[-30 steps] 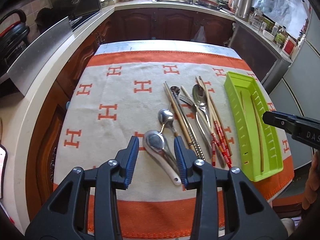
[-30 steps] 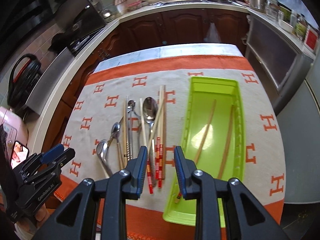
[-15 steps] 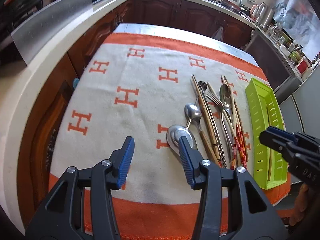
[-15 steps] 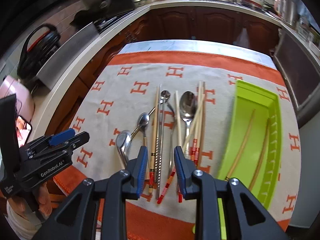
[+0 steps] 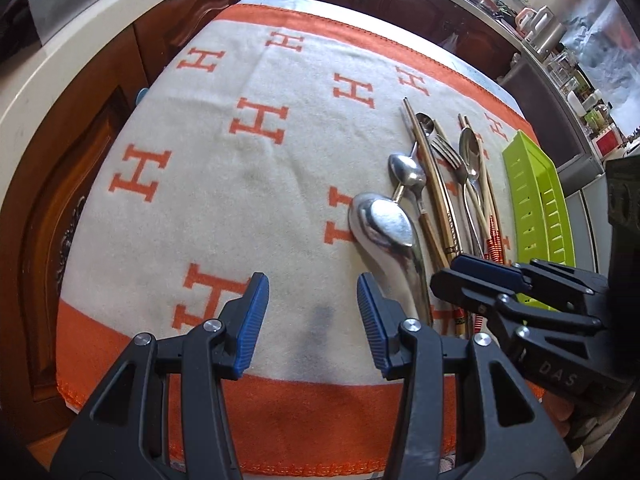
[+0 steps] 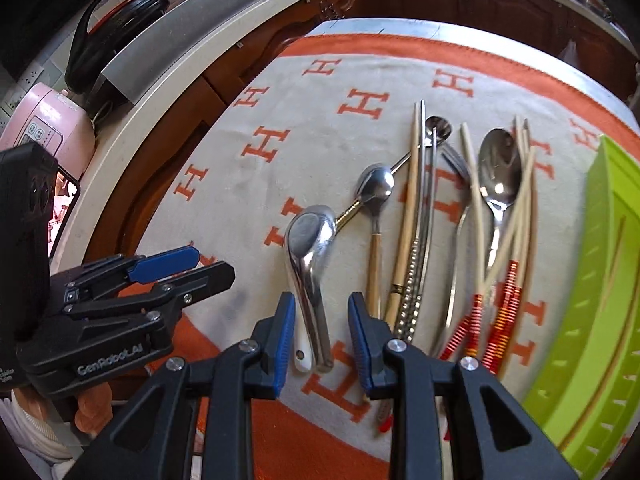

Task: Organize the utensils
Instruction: 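Move the right gripper to the pile and grasp a large metal spoon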

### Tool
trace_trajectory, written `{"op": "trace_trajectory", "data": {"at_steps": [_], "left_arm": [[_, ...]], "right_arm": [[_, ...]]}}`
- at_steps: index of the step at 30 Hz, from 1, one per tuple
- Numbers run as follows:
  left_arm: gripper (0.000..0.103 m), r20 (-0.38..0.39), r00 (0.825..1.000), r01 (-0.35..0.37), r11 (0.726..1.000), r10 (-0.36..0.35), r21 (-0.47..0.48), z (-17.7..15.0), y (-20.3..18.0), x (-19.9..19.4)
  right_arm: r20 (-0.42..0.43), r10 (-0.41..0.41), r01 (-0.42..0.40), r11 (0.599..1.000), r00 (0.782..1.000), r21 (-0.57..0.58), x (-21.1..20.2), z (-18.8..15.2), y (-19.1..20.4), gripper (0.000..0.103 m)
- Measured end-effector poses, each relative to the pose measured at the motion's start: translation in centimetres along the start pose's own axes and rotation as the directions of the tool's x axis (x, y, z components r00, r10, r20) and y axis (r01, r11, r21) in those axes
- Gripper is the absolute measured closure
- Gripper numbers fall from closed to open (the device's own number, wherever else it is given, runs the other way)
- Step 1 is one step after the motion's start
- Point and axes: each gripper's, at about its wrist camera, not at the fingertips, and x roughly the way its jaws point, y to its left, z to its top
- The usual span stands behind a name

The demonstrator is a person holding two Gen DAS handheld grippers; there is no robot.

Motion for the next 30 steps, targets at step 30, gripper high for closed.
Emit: {"op": "trace_trajectory", "data": {"at_steps": [30], "left_arm": [[0.06, -0.011, 1.0, 0.015, 1.0, -0.016, -0.011, -0.6, 0.4, 0.2]], "right_arm": [[0.053, 0.111, -0.107, 0.992, 0.992, -0.067, 1.2, 0.6, 1.2, 0.093]]}}
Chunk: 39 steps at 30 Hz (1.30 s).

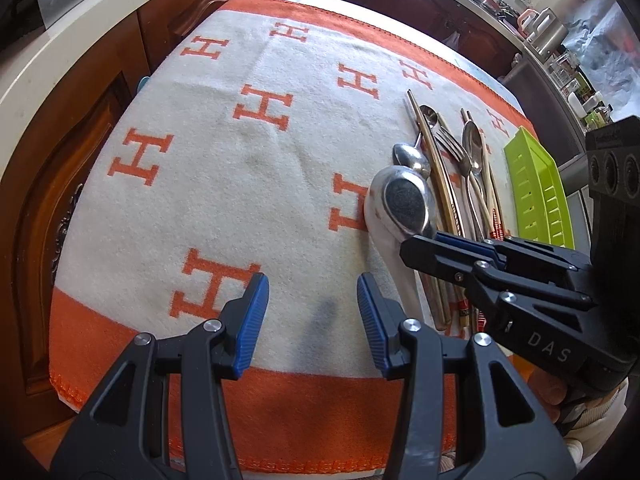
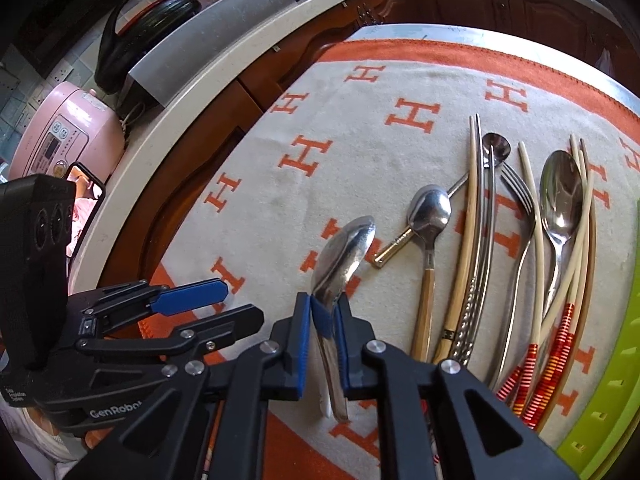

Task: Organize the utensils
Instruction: 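Move the right gripper to the pile and grasp a large metal spoon, then grasp the white ceramic spoon with the left gripper while the right gripper holds the metal spoon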

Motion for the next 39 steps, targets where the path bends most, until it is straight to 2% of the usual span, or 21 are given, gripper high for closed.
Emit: {"op": "trace_trajectory", "data": {"at_steps": [2, 3, 9, 17, 21, 25, 30, 36, 39], "left_arm": [[0.06, -0.002, 1.0, 0.012, 1.0, -0.012, -0.005, 0.0, 0.0, 0.0], [0.06, -0.003, 1.0, 0.019, 1.0, -0.02, -0.009, 0.0, -0.1, 0.0], [0.06, -0.016, 0.998, 0.055, 0.998, -0.055, -0.029, 0.1, -0.4, 0.3], [0.06, -0.019, 0.997, 0.074, 0.997, -0.074, -0.005, 0.4, -2.0, 0.5], [0.06, -0.018, 0.992, 0.124, 0.992, -0.125, -0.024, 0.9, -2.5, 1.0], [0.06, -0.041, 0.98, 0.188, 0.978, -0.192, -0.085, 1.0, -2.1, 2.1], [0.06, -0.061, 0.971, 0.223, 0.967, -0.232, -0.127, 1.1, -2.5, 3.4], [0.06, -0.052, 0.975, 0.208, 0.971, -0.216, -0.12, 1.7, -4.1, 4.4], [0.06, -0.051, 0.984, 0.168, 0.982, -0.173, -0.091, 2.0, -5.0, 4.5]], "right_arm": [[0.013, 0.005, -0.005, 1.0, 1.0, -0.002, -0.4, 0.0, 0.0, 0.094], [0.019, 0.013, -0.013, 1.0, 1.0, -0.003, -0.6, -0.1, 0.0, 0.098], [0.051, 0.03, -0.03, 1.0, 0.998, 0.003, -1.5, -0.4, -0.4, 0.098], [0.11, 0.046, -0.051, 0.998, 0.993, 0.041, -3.6, -0.9, -1.7, 0.098], [0.155, 0.053, -0.066, 0.995, 0.986, 0.078, -5.5, -1.4, -3.0, 0.098], [0.202, 0.049, -0.074, 0.99, 0.978, 0.119, -7.5, -2.0, -4.6, 0.098], [0.249, 0.036, -0.08, 0.982, 0.968, 0.169, -9.7, -2.8, -6.7, 0.098], [0.292, 0.036, -0.097, 0.975, 0.956, 0.2, -11.5, -3.6, -8.2, 0.098], [0.298, 0.031, -0.095, 0.974, 0.954, 0.204, -11.8, -3.9, -8.5, 0.098]]}}
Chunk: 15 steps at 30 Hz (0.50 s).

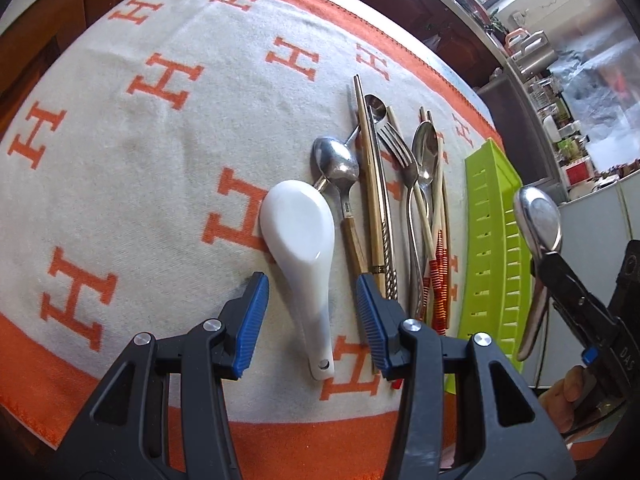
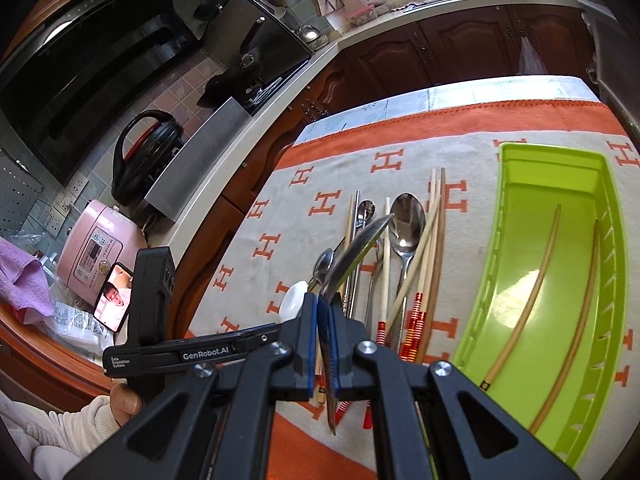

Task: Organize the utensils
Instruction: 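Grasp the white ceramic spoon with the left gripper while the right gripper holds the metal spoon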

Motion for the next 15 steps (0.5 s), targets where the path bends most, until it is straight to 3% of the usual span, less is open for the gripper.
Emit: {"op": "trace_trajectory", "data": {"at_steps": [5, 10, 15], "left_arm": [[0.06, -0.001, 0.987, -0.159, 0.983, 0.16, 0.093, -0.2, -2.7, 0.9], [0.06, 0.009, 0.938, -0.342, 0.919, 0.347, 0.197, -0.5, -6.1, 2.7], [0.059, 0.025, 0.914, -0.402, 0.897, 0.405, 0.183, -0.3, -7.4, 3.3]], "right_arm": [[0.016, -0.015, 0.016, 1.0, 1.0, -0.021, -0.7, -0.1, 0.3, 0.098], [0.047, -0.033, 0.035, 0.998, 0.998, -0.044, -1.7, -0.3, 0.6, 0.098], [0.07, -0.045, 0.049, 0.997, 0.997, -0.051, -2.9, -0.6, 0.1, 0.098]]}}
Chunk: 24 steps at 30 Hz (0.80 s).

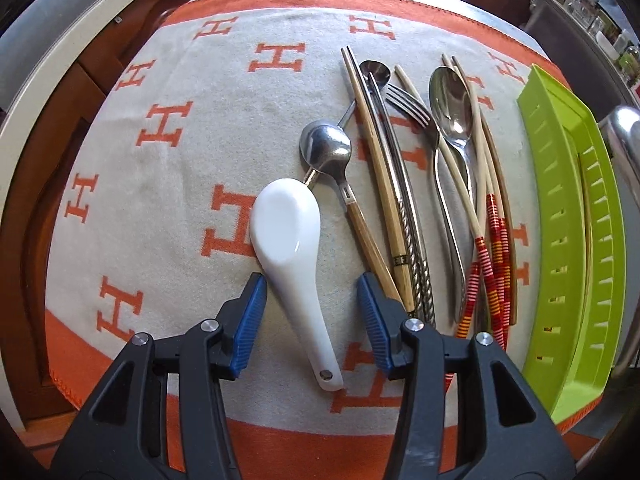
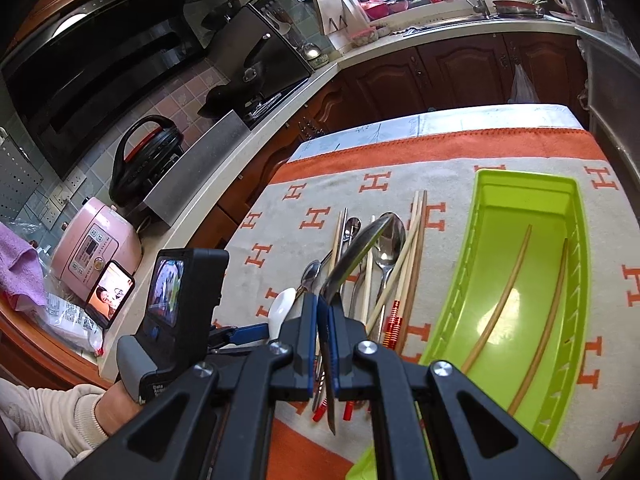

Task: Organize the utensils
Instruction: 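Grasp the white ceramic spoon with the left gripper while the right gripper holds the metal spoon, then carry both spoons into the green tray and open both grippers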

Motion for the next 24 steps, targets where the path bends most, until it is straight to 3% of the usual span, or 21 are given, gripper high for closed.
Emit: {"op": "trace_trajectory", "data": {"at_steps": [3, 7, 14, 17, 24], "left_arm": [[0.061, -0.006, 1.0, 0.005, 1.0, -0.005, -0.024, 0.2, -0.2, -0.1], [0.085, -0.005, 1.0, 0.021, 0.997, -0.021, -0.08, -0.2, 1.8, -0.4], [0.088, 0.001, 0.989, 0.148, 0.974, -0.15, -0.172, -1.3, 4.9, -0.9], [0.088, 0.014, 0.976, 0.217, 0.955, -0.219, -0.201, -1.8, 5.9, -1.4], [0.089, 0.091, 0.951, 0.306, 0.936, -0.294, -0.173, -2.0, 5.9, -4.6]], "right_arm": [[0.005, -0.002, 0.002, 1.0, 1.0, 0.01, -0.4, -0.2, -0.4, 0.098], [0.011, -0.003, 0.003, 1.0, 1.0, 0.024, -0.8, -0.5, -0.8, 0.098], [0.02, -0.024, 0.024, 0.999, 1.0, 0.041, -1.3, -1.0, -1.5, 0.098], [0.017, -0.043, 0.042, 0.998, 0.999, 0.046, -1.4, -1.2, -1.8, 0.098], [0.009, -0.079, 0.078, 0.994, 0.997, 0.075, -1.7, -1.6, -2.8, 0.098]]}}
